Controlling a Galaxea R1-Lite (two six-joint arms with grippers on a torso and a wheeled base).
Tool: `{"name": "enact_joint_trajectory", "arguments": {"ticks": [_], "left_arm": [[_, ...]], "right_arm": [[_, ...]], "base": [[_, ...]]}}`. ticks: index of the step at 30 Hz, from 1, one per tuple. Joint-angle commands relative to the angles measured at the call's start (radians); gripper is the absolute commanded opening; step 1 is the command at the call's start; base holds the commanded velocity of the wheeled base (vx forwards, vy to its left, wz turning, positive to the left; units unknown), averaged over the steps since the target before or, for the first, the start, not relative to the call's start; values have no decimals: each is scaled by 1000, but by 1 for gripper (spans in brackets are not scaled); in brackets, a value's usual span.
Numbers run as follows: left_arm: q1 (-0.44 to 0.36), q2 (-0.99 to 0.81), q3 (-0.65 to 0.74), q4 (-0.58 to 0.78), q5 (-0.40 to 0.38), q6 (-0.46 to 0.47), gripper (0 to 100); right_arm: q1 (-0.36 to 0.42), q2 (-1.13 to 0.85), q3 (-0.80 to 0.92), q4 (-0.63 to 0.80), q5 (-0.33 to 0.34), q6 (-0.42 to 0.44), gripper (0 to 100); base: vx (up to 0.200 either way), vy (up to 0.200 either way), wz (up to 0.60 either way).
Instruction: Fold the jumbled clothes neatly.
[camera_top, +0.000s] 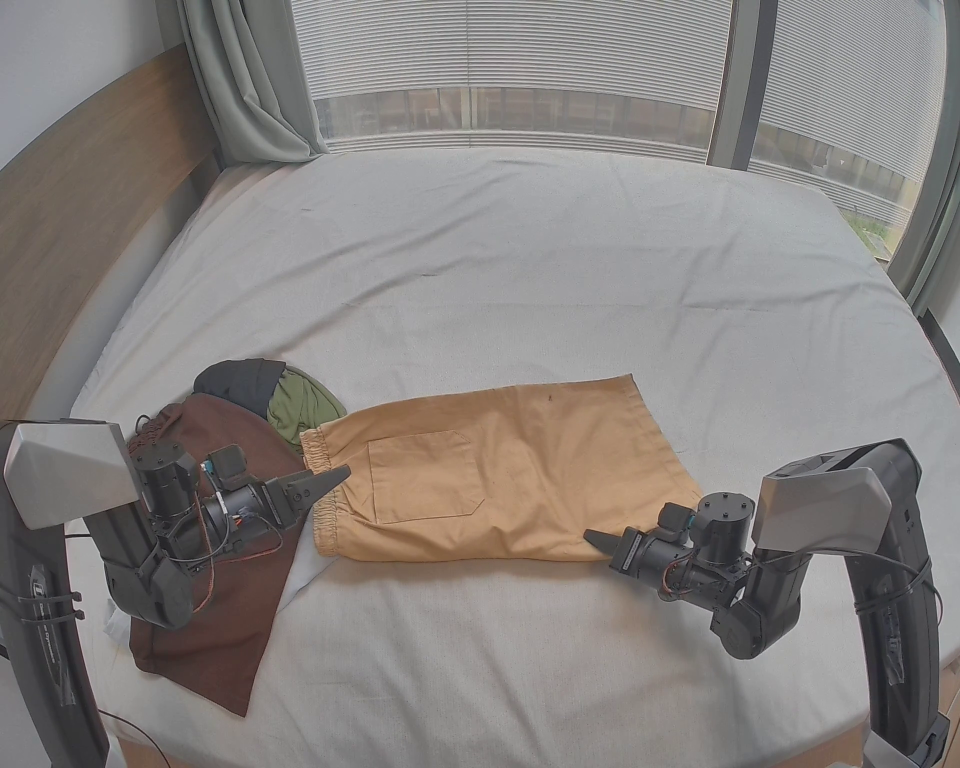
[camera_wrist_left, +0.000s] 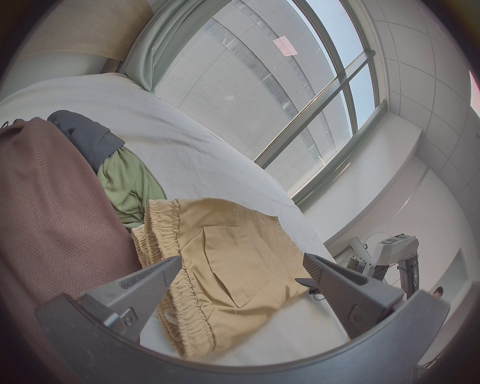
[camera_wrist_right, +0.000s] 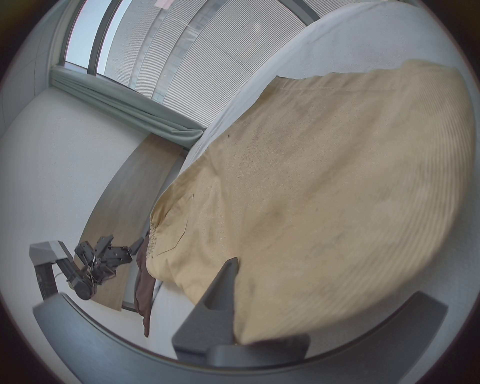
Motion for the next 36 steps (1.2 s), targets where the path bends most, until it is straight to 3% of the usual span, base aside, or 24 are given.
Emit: {"name": "enact_joint_trajectory", "arguments": {"ticks": [1, 15, 21, 28, 33, 36], "left_arm": [[-8, 0, 7, -1, -1, 10, 100], [-18, -18, 10, -1, -12, 10, 100], [-30, -24, 23, -1, -12, 10, 100], [-31, -26, 26, -1, -12, 13, 100], [-30, -21, 40, -1, -17, 56, 100], [-25, -18, 49, -1, -60, 102, 100]], "right_arm": [[1, -40, 67, -2, 0, -30, 0], [-7, -122, 263, -2, -8, -91, 0], [-5, -142, 332, 0, -46, -105, 0], [-11, -145, 415, 0, -46, -171, 0], [-10, -140, 443, 1, -48, -200, 0], [-10, -132, 441, 1, -49, -223, 0]], "base": [[0, 0, 0], [0, 0, 0], [0, 0, 0], [0, 0, 0], [0, 0, 0], [0, 0, 0]]}}
